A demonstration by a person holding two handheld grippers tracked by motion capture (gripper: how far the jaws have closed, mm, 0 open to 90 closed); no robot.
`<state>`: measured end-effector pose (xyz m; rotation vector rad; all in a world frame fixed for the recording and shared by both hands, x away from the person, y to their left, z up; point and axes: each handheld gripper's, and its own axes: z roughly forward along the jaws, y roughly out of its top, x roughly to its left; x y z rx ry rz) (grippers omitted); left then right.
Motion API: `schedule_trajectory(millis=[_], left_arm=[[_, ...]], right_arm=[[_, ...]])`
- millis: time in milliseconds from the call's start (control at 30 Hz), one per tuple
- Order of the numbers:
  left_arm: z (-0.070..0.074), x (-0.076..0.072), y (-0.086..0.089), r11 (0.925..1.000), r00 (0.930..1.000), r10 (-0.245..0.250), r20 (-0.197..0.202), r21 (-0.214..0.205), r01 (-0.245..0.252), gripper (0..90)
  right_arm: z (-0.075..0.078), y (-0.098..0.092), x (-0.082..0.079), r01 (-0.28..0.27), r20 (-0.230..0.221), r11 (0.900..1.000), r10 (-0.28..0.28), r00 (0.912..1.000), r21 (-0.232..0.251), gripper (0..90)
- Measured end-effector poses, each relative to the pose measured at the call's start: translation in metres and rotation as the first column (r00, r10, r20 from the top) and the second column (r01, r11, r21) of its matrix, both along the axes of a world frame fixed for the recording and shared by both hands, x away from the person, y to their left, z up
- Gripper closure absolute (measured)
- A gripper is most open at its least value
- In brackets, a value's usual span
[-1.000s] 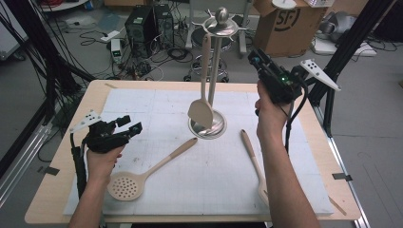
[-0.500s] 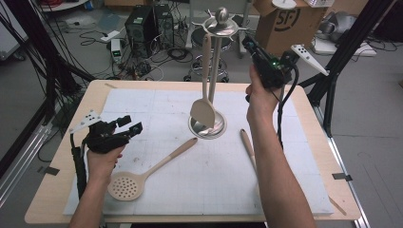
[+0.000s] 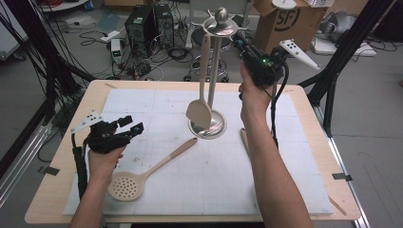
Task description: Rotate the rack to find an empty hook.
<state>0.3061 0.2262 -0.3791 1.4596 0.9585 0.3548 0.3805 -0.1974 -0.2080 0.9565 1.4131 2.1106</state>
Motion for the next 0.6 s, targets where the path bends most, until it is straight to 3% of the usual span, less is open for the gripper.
schedule_trajectory(millis=[600], left_arm=[[-0.0002,-0.0002,-0.002,1.0,1.0,-0.002,0.001,0.007,0.002,33.1]], right_arm=[[0.0002,0.0076,-0.0088,-0.028,0.003,0.9996,0.028,0.9996,-0.003,89.5]])
